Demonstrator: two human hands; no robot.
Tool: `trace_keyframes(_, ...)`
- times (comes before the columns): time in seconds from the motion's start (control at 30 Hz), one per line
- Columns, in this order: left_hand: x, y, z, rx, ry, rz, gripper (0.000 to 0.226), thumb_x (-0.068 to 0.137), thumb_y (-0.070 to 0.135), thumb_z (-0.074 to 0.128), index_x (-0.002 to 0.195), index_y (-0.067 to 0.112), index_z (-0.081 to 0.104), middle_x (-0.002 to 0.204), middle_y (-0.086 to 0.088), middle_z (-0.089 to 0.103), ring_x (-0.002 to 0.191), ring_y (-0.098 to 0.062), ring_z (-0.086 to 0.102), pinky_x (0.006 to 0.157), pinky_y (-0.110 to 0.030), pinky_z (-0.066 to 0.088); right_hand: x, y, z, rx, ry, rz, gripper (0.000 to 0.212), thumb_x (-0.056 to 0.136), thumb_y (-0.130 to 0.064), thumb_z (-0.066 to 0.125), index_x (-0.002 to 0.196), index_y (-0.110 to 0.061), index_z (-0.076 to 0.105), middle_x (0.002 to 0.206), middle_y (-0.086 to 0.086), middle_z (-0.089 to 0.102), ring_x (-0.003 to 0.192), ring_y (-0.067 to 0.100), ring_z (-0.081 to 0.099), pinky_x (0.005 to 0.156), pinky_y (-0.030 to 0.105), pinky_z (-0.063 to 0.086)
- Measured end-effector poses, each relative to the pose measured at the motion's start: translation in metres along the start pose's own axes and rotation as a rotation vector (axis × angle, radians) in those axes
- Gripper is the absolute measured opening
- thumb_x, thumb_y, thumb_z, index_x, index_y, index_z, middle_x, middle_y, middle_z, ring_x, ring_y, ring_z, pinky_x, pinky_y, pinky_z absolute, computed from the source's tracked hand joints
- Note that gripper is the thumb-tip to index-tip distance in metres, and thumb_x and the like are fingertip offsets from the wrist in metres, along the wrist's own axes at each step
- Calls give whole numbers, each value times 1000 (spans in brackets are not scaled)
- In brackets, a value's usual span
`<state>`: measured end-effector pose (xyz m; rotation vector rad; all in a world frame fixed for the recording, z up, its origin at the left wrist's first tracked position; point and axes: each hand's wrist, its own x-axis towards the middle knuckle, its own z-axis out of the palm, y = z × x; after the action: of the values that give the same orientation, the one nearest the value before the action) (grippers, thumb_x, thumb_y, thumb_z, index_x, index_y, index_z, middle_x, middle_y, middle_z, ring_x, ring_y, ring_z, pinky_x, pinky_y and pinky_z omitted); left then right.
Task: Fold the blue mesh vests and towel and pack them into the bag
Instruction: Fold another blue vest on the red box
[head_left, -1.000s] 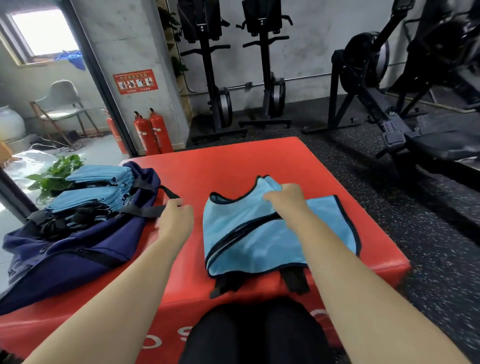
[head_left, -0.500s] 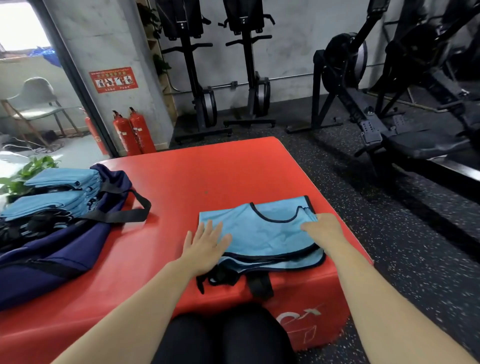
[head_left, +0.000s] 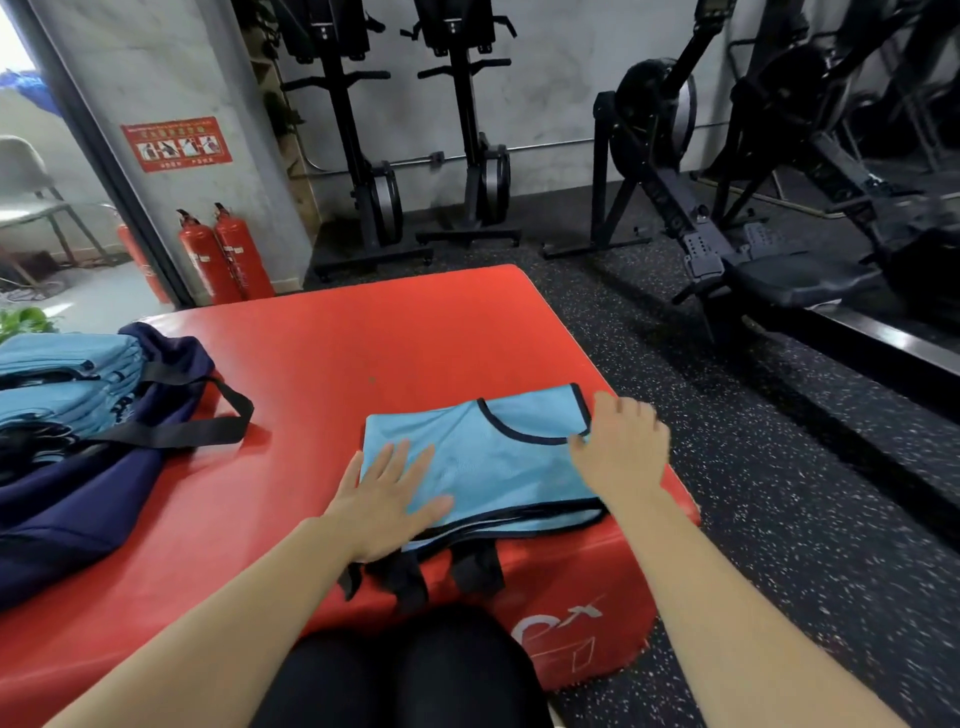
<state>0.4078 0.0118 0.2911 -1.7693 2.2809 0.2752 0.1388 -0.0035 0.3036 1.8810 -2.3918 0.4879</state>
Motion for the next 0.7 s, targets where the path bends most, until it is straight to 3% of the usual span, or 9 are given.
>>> trace_keyframes(0.07, 10, 10, -7, -49, 44, 34, 118, 49, 90, -21, 153, 34, -18, 162, -1, -22, 147, -15, -23, 119, -43, -15, -10, -12, 15, -15, -75, -190, 69, 95, -54, 38, 150, -14, 26, 153, 14, 33, 143, 28, 25, 115, 47, 17)
trace_keyframes(0.13, 22, 22, -11, -65, 76, 80, 123, 47, 92, -23, 154, 32, -16, 162, 1, -21, 147, -14, -23, 120, -42, -14, -24, -18, 33, -14, -245, -253, 88, 86, -68, 0, 156, -16, 5, 163, 13, 5, 151, 25, -1, 118, 49, -5)
trace_keyframes(0.2, 32, 33, -12, -25, 87, 117, 122, 49, 92, -20, 154, 30, -16, 162, 3, -22, 147, -13, -24, 120, -43, -15, -34, -15, 48, -12, -307, -240, 111, 66, -76, -31, 156, -18, 0, 163, 13, -5, 150, 24, -11, 118, 49, -11)
trace_keyframes(0.27, 39, 38, -6, 26, 53, 136, 124, 48, 96, -14, 154, 31, -17, 161, 5, -24, 146, -14, -26, 119, -48, -15, -40, -10, 56, -15, -318, -239, 129, 53, -76, -45, 157, -17, 3, 163, 12, -5, 150, 24, -11, 119, 50, -10)
trace_keyframes(0.43, 44, 37, 16, 18, 14, 118, 127, 42, 102, -9, 151, 38, -21, 156, 12, -32, 141, -10, -34, 116, -55, -18, -40, -7, 51, 22, -307, -208, 101, 77, -73, -19, 156, -17, 11, 163, 13, 1, 151, 25, -5, 120, 47, -3)
trace_keyframes(0.5, 44, 36, 16, 0, 22, 127, 126, 44, 103, -6, 151, 38, -20, 155, 13, -33, 140, -8, -36, 115, -54, -19, -42, -3, 45, 79, -24, -74, 71, 93, -58, 25, 145, -14, 41, 154, 16, 33, 144, 32, 26, 113, 49, 21)
trace_keyframes(0.57, 44, 37, 13, 0, 24, 134, 125, 46, 102, -3, 151, 38, -20, 155, 12, -33, 140, -9, -35, 116, -54, -19, -41, 5, 34, 99, 136, 209, 51, 83, -40, 63, 127, -14, 57, 132, 12, 54, 124, 32, 45, 97, 46, 34)
trace_keyframes(0.63, 42, 38, 12, 13, 11, 136, 124, 47, 101, -3, 151, 36, -21, 157, 11, -32, 143, -12, -33, 116, -55, -16, -39, 10, 22, 101, -45, 462, 51, 82, -47, 63, 122, -15, 56, 126, 8, 51, 119, 28, 41, 95, 43, 32)
trace_keyframes(0.7, 41, 39, 11, 18, 7, 132, 122, 51, 99, -1, 152, 35, -21, 158, 10, -30, 144, -13, -30, 117, -56, -14, -36, 13, 18, 43, -156, 533, 55, 83, -55, 59, 121, -15, 55, 128, 8, 49, 121, 27, 38, 97, 42, 31)
